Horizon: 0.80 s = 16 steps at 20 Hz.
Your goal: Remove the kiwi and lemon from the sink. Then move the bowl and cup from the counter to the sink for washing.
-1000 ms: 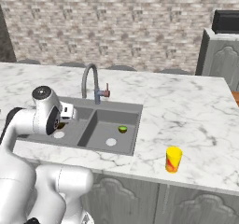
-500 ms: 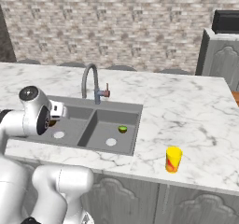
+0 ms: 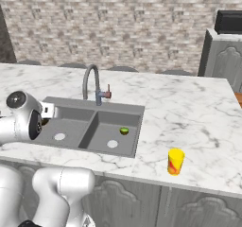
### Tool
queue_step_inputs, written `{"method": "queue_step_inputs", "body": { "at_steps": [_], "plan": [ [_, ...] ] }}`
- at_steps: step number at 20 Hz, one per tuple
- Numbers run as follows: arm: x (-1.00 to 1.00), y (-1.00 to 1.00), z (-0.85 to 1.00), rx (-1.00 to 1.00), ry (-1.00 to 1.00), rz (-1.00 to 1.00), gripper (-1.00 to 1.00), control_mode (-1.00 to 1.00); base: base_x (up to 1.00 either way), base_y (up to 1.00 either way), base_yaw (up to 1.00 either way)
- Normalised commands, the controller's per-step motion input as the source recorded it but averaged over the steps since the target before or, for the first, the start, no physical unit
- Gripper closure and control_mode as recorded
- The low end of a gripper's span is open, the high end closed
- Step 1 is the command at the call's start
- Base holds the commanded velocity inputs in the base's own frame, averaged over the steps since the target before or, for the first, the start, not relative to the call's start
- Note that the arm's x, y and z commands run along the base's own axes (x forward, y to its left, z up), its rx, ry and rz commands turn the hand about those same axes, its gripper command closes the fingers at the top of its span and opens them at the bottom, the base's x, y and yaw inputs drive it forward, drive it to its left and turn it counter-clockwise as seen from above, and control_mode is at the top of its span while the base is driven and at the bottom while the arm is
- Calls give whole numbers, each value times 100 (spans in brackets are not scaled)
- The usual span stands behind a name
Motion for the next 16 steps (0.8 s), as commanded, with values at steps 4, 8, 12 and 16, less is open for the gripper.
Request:
{"method": "queue_step_inputs", "body": {
  "at_steps": [4,8,12,16],
  "plan": [
    [0,30,8,7,-3,0,100,-100,0,0,0],
    [0,31,8,6,-5,0,100,-100,0,0,0],
    [0,29,10,6,-2,0,100,-100,0,0,0],
    [0,29,10,4,-1,0,100,-100,0,0,0]
  ]
}}
